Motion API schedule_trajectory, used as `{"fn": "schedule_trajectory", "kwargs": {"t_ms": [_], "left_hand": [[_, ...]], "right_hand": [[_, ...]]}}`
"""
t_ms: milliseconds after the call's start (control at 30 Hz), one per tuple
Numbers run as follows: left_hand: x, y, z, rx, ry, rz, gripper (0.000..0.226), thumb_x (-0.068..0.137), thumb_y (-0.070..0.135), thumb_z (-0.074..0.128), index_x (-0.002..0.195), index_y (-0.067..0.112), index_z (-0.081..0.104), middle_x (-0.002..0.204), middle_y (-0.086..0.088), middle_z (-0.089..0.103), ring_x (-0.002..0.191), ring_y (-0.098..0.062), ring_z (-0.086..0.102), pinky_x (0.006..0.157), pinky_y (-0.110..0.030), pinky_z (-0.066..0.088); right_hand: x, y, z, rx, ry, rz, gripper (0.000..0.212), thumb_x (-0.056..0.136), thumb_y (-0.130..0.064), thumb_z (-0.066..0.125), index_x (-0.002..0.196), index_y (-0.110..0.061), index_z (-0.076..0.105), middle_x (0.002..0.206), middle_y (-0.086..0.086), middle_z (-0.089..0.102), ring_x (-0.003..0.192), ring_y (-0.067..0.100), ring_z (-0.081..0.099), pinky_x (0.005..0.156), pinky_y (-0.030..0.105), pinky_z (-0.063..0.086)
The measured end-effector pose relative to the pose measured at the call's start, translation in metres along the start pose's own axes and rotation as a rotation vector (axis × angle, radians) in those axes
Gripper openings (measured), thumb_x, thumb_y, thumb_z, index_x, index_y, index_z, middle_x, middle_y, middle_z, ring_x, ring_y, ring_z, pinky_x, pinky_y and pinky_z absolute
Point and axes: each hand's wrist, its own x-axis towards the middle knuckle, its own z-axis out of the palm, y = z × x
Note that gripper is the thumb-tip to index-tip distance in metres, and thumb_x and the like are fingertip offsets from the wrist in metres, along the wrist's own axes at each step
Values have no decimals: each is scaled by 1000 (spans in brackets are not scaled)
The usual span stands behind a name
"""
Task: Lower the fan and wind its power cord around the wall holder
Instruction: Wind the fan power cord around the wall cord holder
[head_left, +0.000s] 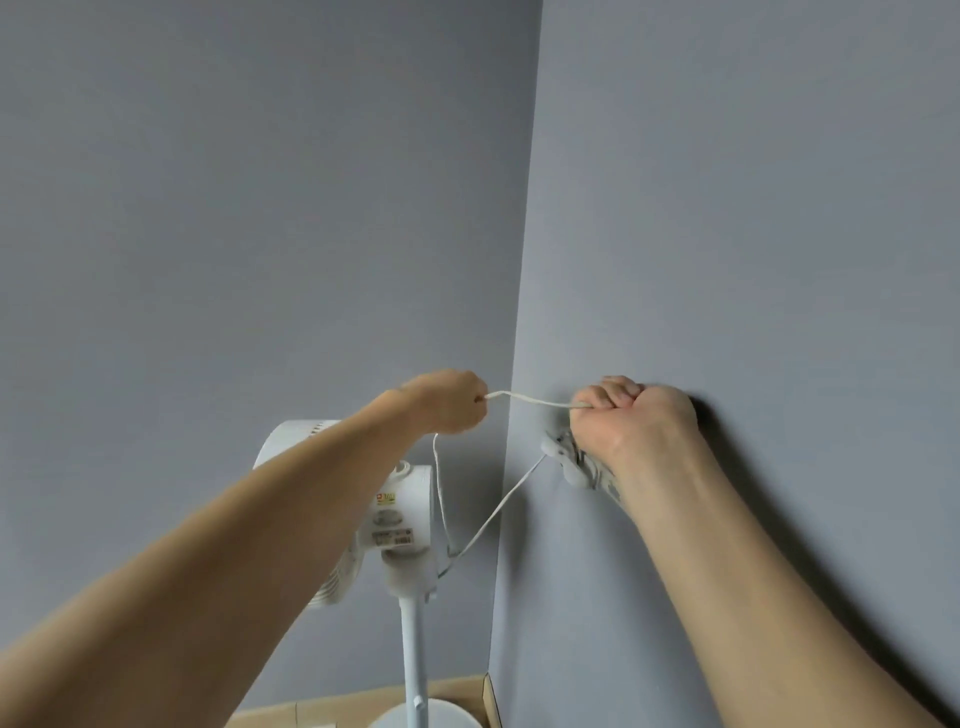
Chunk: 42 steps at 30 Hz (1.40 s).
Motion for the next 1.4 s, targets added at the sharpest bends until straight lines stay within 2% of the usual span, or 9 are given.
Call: {"fn": "schedule_trajectory", "kwargs": {"t_ms": [67,200,300,533,767,900,1033,1233,1400], "left_hand": [[5,-5,14,-142,53,-90,29,97,32,42,83,13,60,88,-10,68,84,-32,62,72,-34,49],[15,7,27,-557,321,-180,51,95,55,40,82,12,63,69,-3,69,71,-25,65,66,-31,49],[18,21,24,-636,548,-35,46,97,49,40,76,13,60,61,4,65,56,-9,62,57,-24,46],[16,51,44,-621,-70,43,25,98,30,52,105,12,68,85,-1,66,45,-16,49,52,-23,46],[19,62,59,-636,-116,76,26,82,29,75,101,11,72,102,-9,73,74,-19,53,54,-25,40],[25,62,65,-617,-42,72,25,79,32,78,92,11,74,94,-3,75,79,-13,63,63,-19,46],[34,61,66,-573,-17,43,23,71,39,82,78,20,71,73,8,68,64,-5,58,53,-15,43],[36,64,68,-488,-20,51,44,58,50,81,76,13,66,61,6,55,56,-13,48,55,-25,38],[27,73,65,-468,-52,46,28,75,35,77,90,16,63,74,2,57,61,-17,51,51,-24,41]], "right_hand": [[-6,6,-20,-152,34,-11,55,89,-2,18,129,-15,53,33,-5,22,21,9,17,29,11,14],[-21,29,-72,-456,117,-10,25,97,-12,33,90,-9,57,39,-8,19,25,7,14,31,14,11],[-23,33,-106,-562,188,-43,20,93,-11,42,96,-6,61,43,-8,19,29,8,13,31,17,12],[-13,31,-140,-643,289,-102,20,91,-18,50,92,-11,69,41,-11,30,29,7,22,38,21,22],[-9,37,-148,-376,192,-181,29,102,-29,40,91,-18,64,47,-10,23,35,7,20,36,17,21],[1,44,-151,-287,190,-170,30,102,-31,37,90,-19,61,47,-10,28,36,9,23,36,19,23],[21,53,-166,-313,287,-102,30,101,-18,36,81,-13,57,42,-7,32,29,9,25,33,16,23],[48,59,-183,-667,256,17,26,93,-2,39,70,-7,50,44,3,43,32,18,38,41,17,35],[61,64,-192,-1185,224,-454,30,96,-20,38,68,-10,39,69,13,49,67,27,41,66,43,43]]}}
